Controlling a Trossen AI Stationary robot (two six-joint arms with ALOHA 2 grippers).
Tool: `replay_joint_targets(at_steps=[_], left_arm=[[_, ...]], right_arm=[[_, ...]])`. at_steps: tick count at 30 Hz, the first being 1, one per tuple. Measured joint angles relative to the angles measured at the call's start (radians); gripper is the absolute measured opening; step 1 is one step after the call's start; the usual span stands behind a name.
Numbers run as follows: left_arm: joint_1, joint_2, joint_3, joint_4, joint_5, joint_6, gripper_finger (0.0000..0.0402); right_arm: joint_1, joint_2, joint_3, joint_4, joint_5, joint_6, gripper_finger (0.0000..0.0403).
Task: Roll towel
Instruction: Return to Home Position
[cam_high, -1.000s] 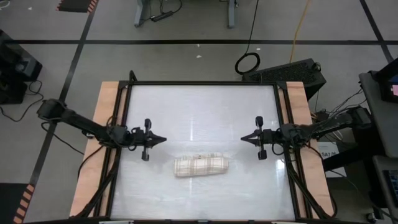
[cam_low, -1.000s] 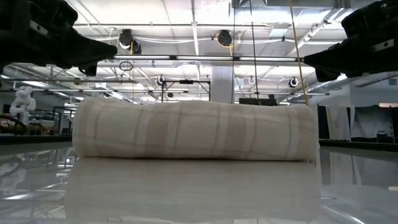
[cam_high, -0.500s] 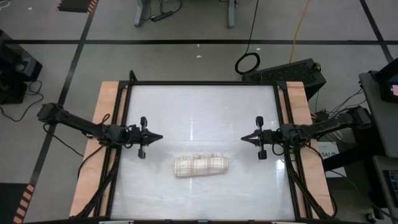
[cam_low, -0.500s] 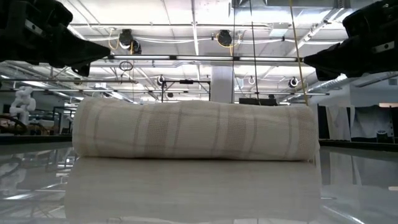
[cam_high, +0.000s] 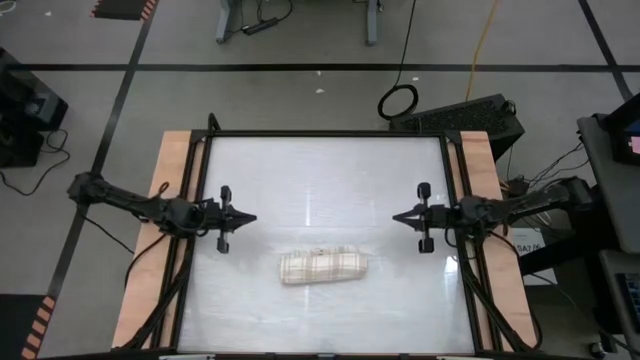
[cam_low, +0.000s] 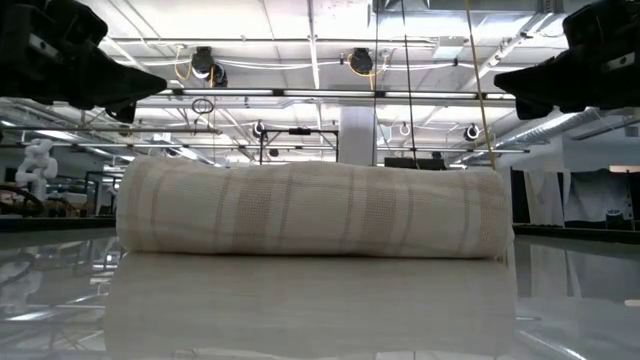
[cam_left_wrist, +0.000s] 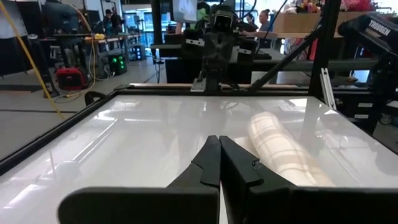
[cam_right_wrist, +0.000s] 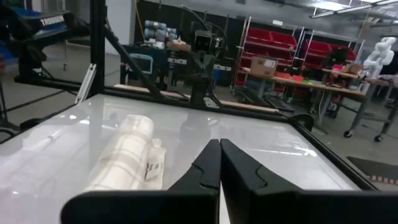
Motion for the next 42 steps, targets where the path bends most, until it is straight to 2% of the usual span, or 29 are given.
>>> replay_joint_targets(at_steps=[6,15,19,28,42], left_arm=[[0.000,-0.088,0.000,-0.093,0.000,-0.001,0.0000],[0.000,-0.225,-0.001,-0.218,-0.007,-0.002,0.0000],[-0.001,-0.261,-0.001,-0.223,-0.008,0.000,0.0000],[-0.001,-0.265,-0.001,-0.225,-0.009,0.000,0.0000],[-0.001,-0.265,-0.001,-0.227,-0.011,0.000,0.0000]], right_arm=[[0.000,-0.078,0.000,-0.092,-0.006,0.025,0.0000],[0.000,-0.179,0.000,-0.137,-0.009,-0.006,0.0000],[0.000,-0.237,0.000,-0.169,-0.009,-0.023,0.0000],[0.000,-0.404,0.000,-0.284,-0.009,-0.032,0.0000],[0.000,-0.403,-0.001,-0.314,0.001,-0.088,0.0000]])
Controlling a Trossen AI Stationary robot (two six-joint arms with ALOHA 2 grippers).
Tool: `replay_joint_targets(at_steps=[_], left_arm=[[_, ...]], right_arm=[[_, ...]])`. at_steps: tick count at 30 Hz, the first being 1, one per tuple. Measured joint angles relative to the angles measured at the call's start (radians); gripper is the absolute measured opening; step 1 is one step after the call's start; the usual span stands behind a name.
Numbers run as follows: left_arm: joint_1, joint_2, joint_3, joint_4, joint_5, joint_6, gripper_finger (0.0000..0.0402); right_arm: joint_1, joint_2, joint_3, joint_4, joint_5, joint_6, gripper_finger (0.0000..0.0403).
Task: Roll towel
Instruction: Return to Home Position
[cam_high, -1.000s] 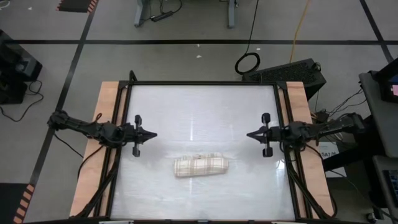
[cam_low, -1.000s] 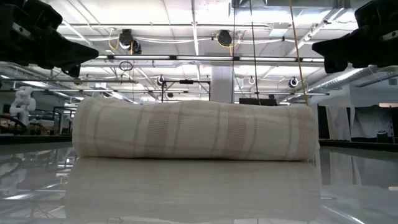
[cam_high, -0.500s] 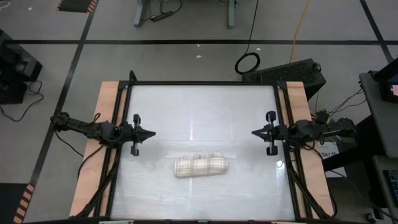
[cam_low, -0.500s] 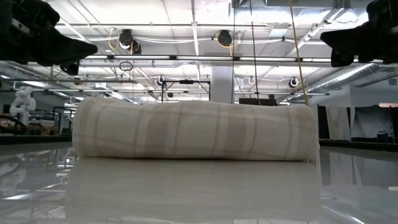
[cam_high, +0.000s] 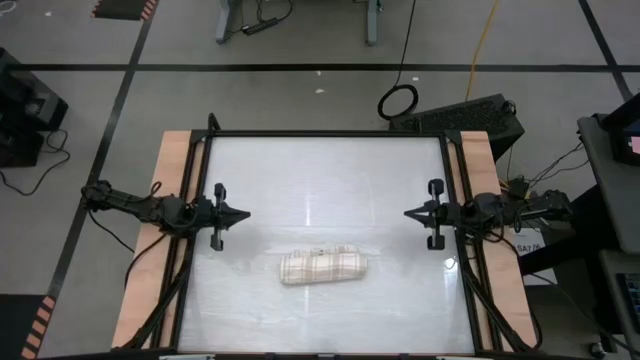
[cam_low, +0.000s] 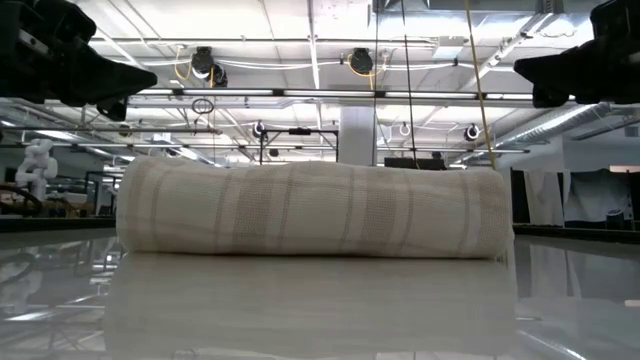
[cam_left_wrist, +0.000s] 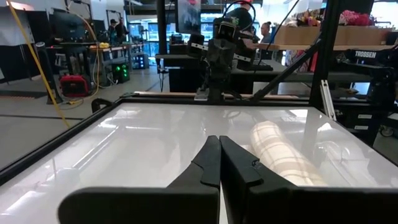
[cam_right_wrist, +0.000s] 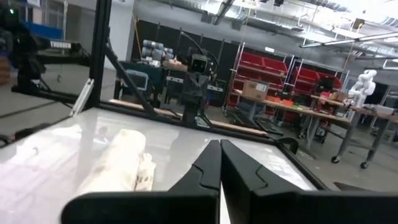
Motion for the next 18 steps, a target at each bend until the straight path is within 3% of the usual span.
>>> replay_joint_targets(at_steps=[5,11,18], left_arm=[[0.000,0.000,0.000,0.000,-0.001,0.000,0.0000],[0.000,0.000,0.000,-0.001,-0.001,0.001,0.0000],[0.000,0.000,0.000,-0.001,-0.001,0.001,0.0000]], right_arm=[[-0.007,0.000,0.000,0.001,-0.029,-0.035,0.0000],[-0.067,0.000,0.000,0.003,-0.191,-0.018,0.0000],[-0.134,0.002,0.000,-0.036,-0.187,0.059,0.0000]])
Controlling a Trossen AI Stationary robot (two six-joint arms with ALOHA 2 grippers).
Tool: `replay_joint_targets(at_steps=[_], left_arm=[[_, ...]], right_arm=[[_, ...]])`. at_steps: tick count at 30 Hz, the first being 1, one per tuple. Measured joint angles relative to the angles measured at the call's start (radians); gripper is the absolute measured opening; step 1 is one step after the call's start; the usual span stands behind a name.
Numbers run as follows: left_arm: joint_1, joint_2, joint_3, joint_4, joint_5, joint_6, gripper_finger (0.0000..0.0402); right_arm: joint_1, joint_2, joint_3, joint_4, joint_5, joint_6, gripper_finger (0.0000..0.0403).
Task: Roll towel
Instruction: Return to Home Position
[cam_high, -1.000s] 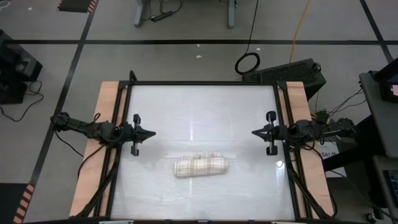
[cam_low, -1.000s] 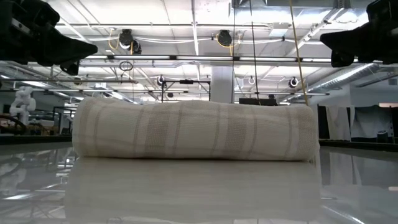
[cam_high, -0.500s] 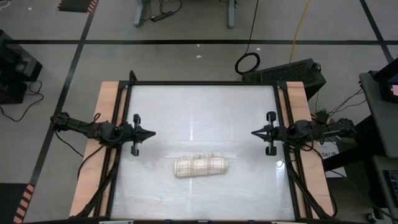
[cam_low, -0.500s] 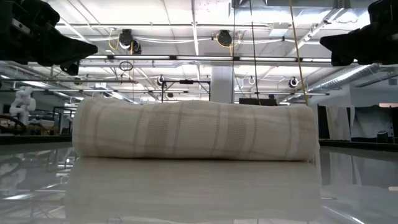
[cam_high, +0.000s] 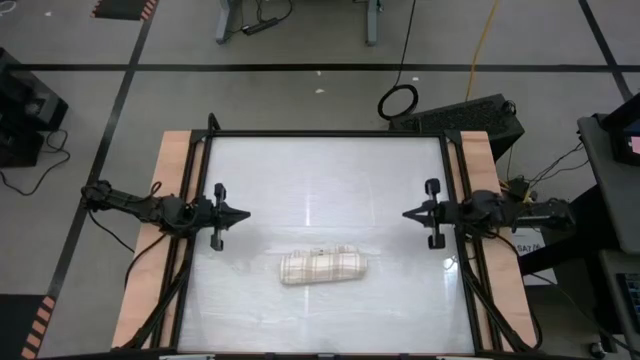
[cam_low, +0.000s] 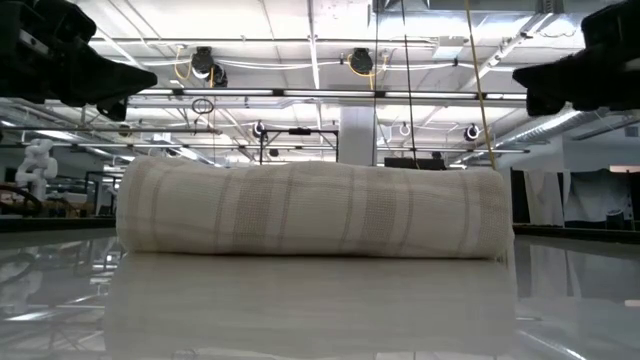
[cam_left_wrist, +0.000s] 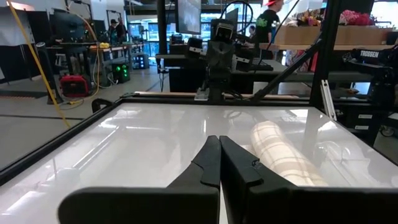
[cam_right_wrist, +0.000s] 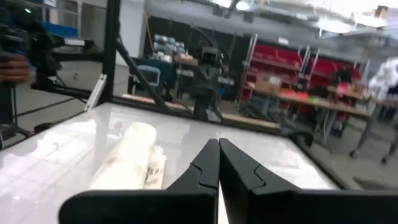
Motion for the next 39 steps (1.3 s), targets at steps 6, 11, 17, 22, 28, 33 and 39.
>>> replay_joint_targets(at_steps=[6,11,17,22,28,33,39], left_arm=[[0.000,0.001,0.000,-0.001,0.000,0.000,0.0000],[0.000,0.005,0.000,-0.001,0.001,0.000,0.0000],[0.000,0.005,0.000,-0.001,0.001,0.008,0.0000],[0.000,0.005,0.000,-0.006,0.039,0.017,0.0000],[0.027,0.005,0.000,-0.006,0.037,0.036,0.0000],[0.096,0.005,0.000,-0.006,0.037,0.056,0.0000],[0.152,0.005,0.000,-0.022,0.155,0.020,0.0000]], right_arm=[[-0.015,0.009,0.000,-0.060,-0.001,0.045,0.0000],[-0.015,0.009,0.000,-0.061,0.008,0.032,0.0000],[-0.015,0.010,0.000,-0.058,0.028,0.034,0.0000],[-0.014,0.010,0.000,-0.058,0.028,0.051,0.0000],[-0.014,0.010,0.000,-0.058,0.028,0.045,0.0000],[-0.014,0.010,0.000,-0.058,0.028,0.043,0.0000],[-0.014,0.010,0.000,-0.058,0.028,0.043,0.0000]])
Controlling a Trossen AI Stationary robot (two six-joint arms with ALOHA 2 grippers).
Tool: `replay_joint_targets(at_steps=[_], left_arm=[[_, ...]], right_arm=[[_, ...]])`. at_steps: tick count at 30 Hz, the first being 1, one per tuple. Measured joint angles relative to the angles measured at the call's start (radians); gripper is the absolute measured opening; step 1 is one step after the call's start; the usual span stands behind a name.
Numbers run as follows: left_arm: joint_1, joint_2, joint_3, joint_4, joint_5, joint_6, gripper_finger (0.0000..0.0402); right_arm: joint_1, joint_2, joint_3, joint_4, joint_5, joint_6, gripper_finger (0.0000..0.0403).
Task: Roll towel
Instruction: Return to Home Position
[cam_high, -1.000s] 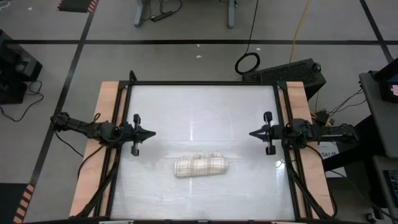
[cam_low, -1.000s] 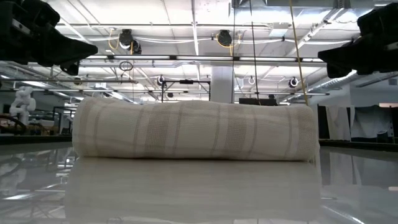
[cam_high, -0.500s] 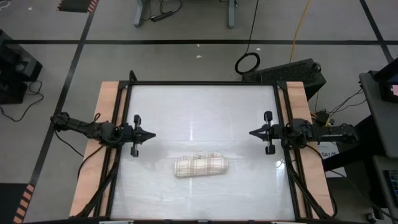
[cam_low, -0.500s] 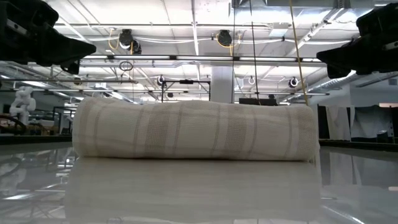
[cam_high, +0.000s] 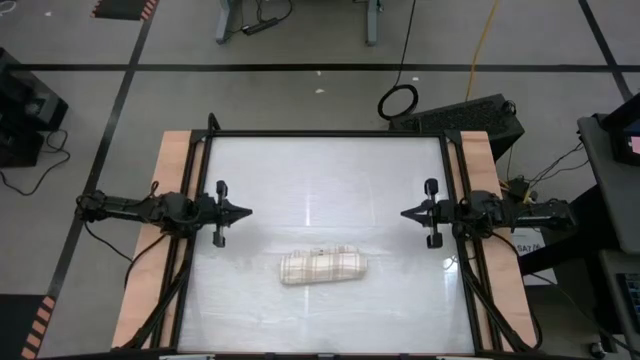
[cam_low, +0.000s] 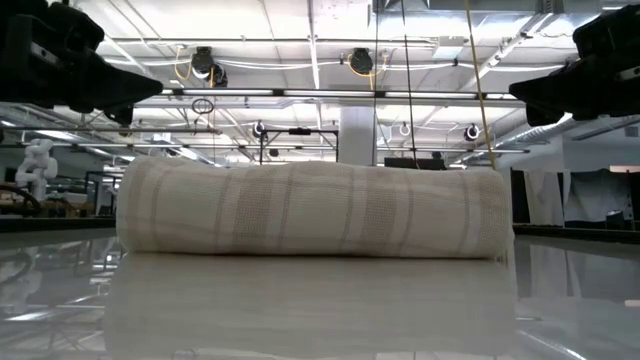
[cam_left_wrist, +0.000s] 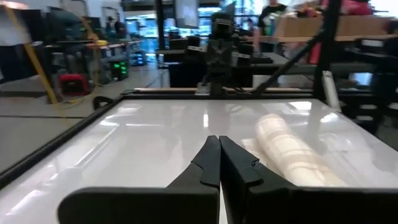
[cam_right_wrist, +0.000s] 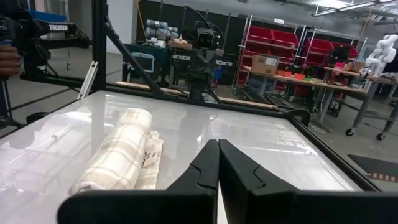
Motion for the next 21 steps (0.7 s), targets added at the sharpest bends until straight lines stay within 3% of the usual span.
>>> replay_joint_targets(at_steps=[21], left_arm=[[0.000,0.000,0.000,-0.002,0.014,0.034,0.0023]], right_arm=[[0.000,0.000,0.000,0.000,0.000,0.000,0.0000]])
